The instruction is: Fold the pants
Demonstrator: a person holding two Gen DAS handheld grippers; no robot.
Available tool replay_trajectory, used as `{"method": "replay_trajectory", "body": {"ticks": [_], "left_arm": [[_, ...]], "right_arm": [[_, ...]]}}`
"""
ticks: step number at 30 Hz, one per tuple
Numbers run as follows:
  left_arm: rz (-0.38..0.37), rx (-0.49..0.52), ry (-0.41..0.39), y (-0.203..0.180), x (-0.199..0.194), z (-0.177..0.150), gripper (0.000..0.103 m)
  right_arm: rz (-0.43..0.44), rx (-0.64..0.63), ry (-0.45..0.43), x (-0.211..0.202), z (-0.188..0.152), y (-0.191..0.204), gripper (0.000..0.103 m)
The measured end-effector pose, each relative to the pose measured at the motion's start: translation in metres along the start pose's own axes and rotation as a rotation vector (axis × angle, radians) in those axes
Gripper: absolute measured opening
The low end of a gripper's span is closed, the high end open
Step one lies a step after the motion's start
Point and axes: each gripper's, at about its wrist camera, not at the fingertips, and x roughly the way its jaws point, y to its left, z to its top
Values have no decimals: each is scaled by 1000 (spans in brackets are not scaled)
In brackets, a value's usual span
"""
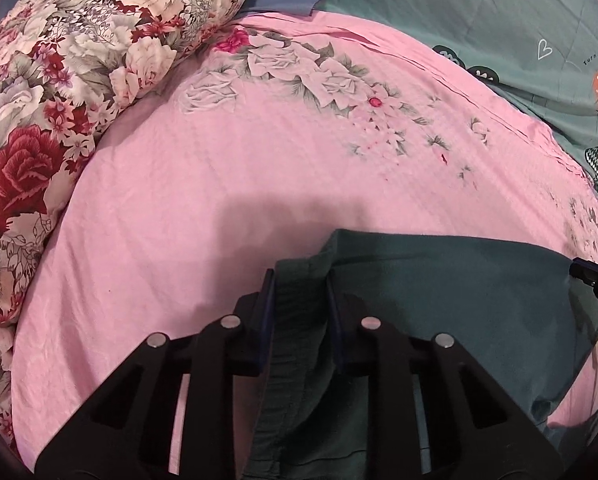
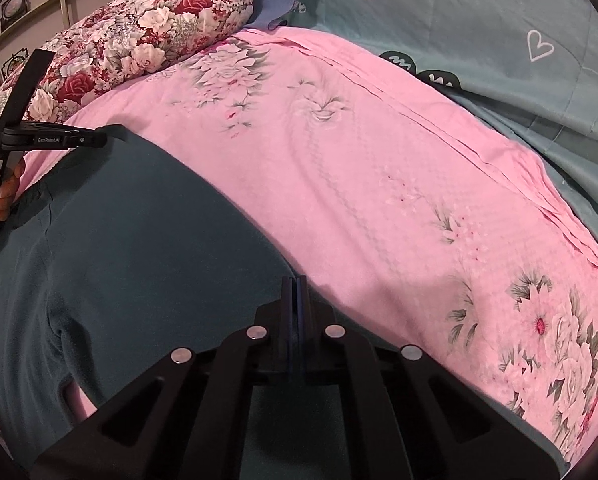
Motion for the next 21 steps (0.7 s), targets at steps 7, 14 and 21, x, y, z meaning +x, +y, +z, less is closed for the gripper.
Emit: {"method": "replay_trajectory", "body": {"ticks": [7, 14, 21], "left_arm": [[24, -6, -37, -1, -10, 0, 22], [1, 14, -168, -6, -67, -2, 22], [-60, 119, -226, 4, -146, -64, 22]], "right_arm": [[-9, 17, -31, -10, -1, 3, 1], [-10, 12, -143, -71, -2, 16, 1], [14, -141, -228, -164, -84, 128, 1]]}}
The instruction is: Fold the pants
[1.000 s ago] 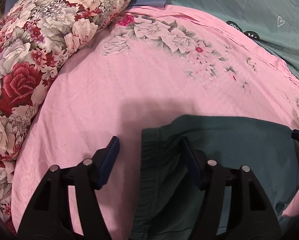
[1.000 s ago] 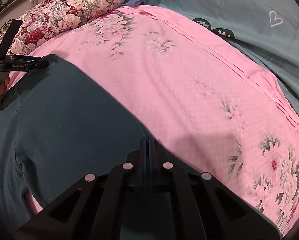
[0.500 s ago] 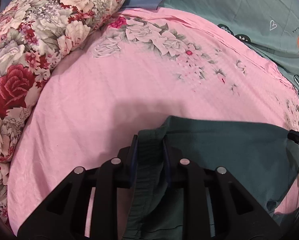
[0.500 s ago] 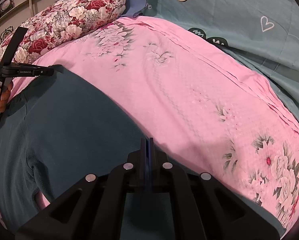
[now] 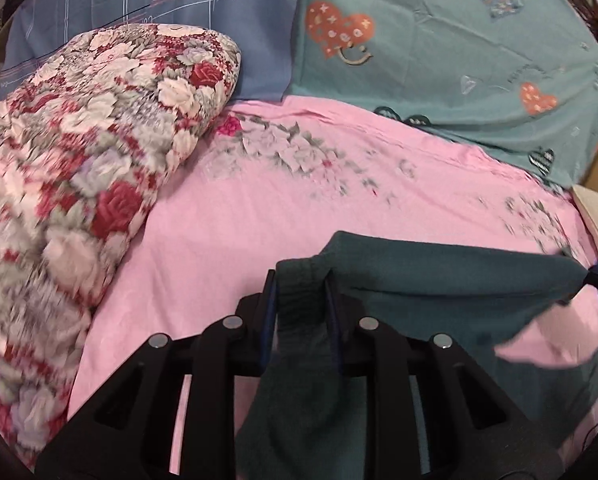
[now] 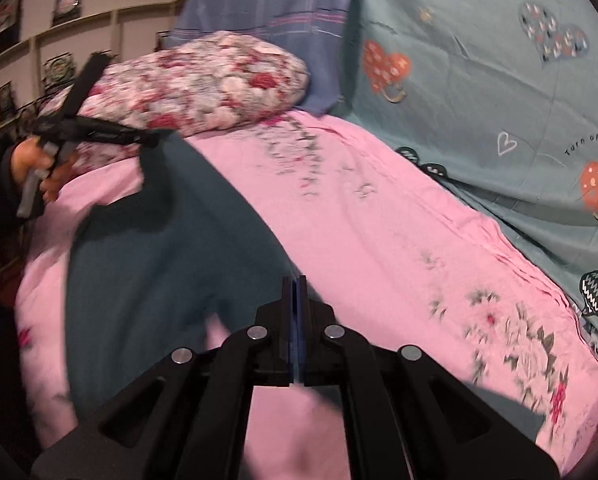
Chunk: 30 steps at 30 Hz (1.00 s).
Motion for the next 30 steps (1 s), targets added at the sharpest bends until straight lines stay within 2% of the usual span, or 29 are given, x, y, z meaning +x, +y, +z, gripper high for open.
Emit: {"method": "replay_trajectory", "body": {"ticks": [2, 5, 8, 11, 14, 17, 19, 20, 22, 23, 24, 26, 27, 30], "left_arm": [[-10, 27, 34, 1, -14, -30, 22], [-5, 69, 108, 4, -17, -77, 22], [2, 65, 145, 10, -13, -108, 22], [-1, 46, 119, 14, -18, -113, 22], [8, 44, 83, 15, -27, -101, 22], [21, 50, 32, 17, -44, -87, 22], [37, 57, 35, 22, -44, -85, 23], [42, 65, 62, 26, -39, -89, 24], [57, 80, 146, 34, -22, -104, 34], [76, 85, 171, 37, -17, -113, 46], [99, 91, 174, 41, -16, -119, 61], [119, 97, 155, 45, -23, -126, 74], [113, 90, 140, 48, -29, -127, 79], [90, 43, 85, 55, -51, -120, 80]], "right_arm": [[42, 13, 36, -9, -30, 35, 1], [60, 36, 118, 4, -68, 74, 1], [58, 72, 134, 13, -86, 89, 1], [45, 115, 77, 3, -78, 86, 1], [33, 119, 14, -14, -62, 84, 1], [86, 104, -41, -36, -54, 92, 1], [144, 69, 5, -30, -60, 108, 1], [155, 54, 41, -23, -66, 115, 1], [145, 26, 147, 2, -85, 132, 1], [141, 29, 176, 10, -93, 135, 1], [139, 40, 164, 10, -95, 135, 1], [142, 61, 159, 8, -95, 131, 1], [141, 63, 157, 7, -96, 130, 1], [130, 39, 166, 8, -97, 134, 3]]}}
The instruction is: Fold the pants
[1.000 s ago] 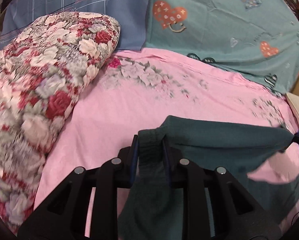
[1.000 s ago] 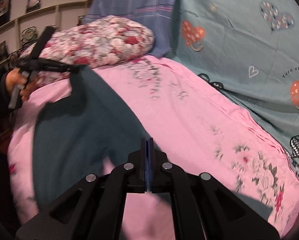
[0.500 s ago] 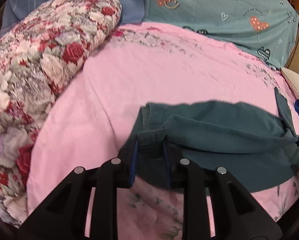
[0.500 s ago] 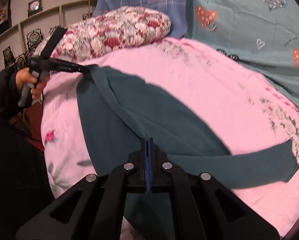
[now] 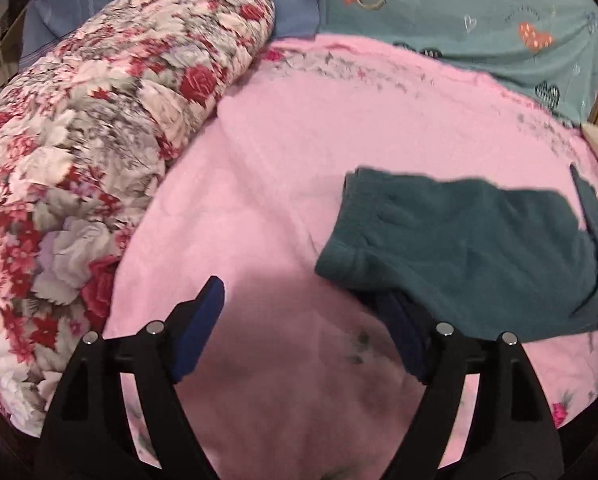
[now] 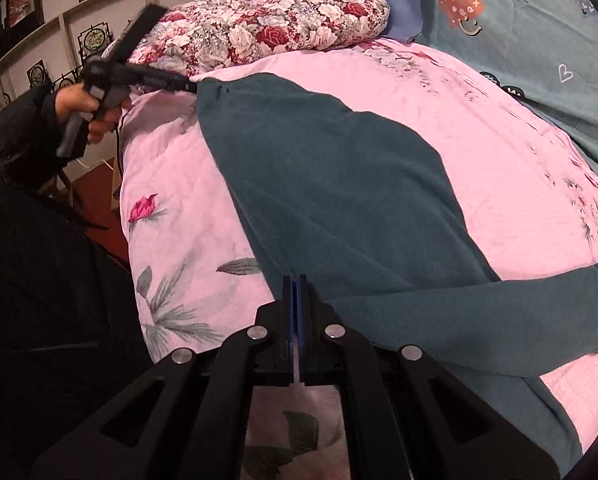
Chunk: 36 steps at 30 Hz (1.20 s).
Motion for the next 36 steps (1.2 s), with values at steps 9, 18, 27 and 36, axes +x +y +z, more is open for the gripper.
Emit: {"method": "replay_trajectory", "body": {"ticks": [9, 18, 27, 36], "left_arm": [[-6, 137, -70, -59, -10, 13, 80], [16, 133, 60, -56, 27, -8, 80], [-207, 392, -84, -159, -48, -9, 81], [-505, 556, 1, -300, -37, -33, 81]], "right_arm": [[-72, 61, -39, -7, 15, -16, 2], [-34, -6, 58, -8, 6, -6, 26], [-382, 452, -54, -98, 16, -165, 40], [-541, 846, 105, -28, 22, -318, 41]]}}
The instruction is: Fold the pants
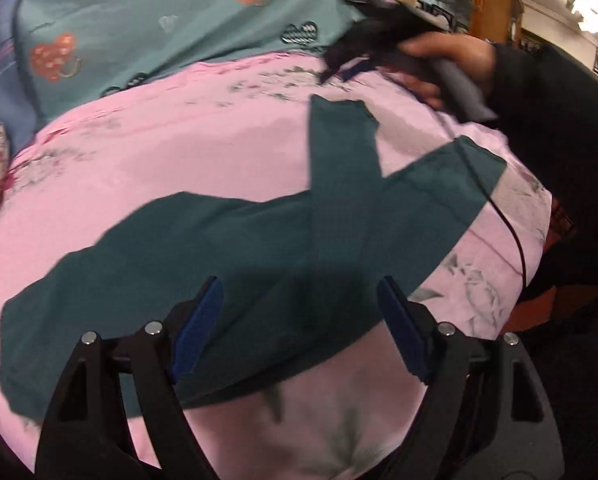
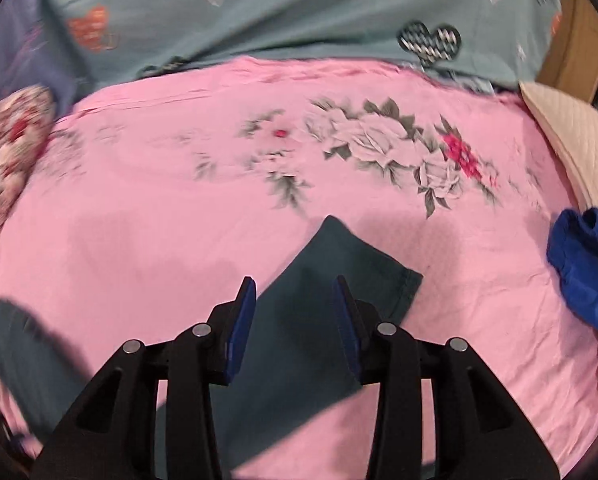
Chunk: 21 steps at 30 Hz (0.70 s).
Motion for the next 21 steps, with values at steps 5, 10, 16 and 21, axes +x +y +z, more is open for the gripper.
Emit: {"method": "replay_trajectory", "body": {"ticks": [5, 10, 16, 21], "left_arm": [[-6, -5, 92, -4, 29, -1, 79], [-20, -3, 118, -2, 36, -4, 79], [-38, 5, 98, -3, 35, -1, 79], [-41, 13, 80, -8, 35, 1, 79]], "right_arm": [[-151, 4, 69, 58, 15, 9, 41], [-59, 60, 70, 54, 12, -12, 2], [96, 150, -163, -77, -23, -79, 3], [142, 277, -308, -169, -123, -159, 3]]}}
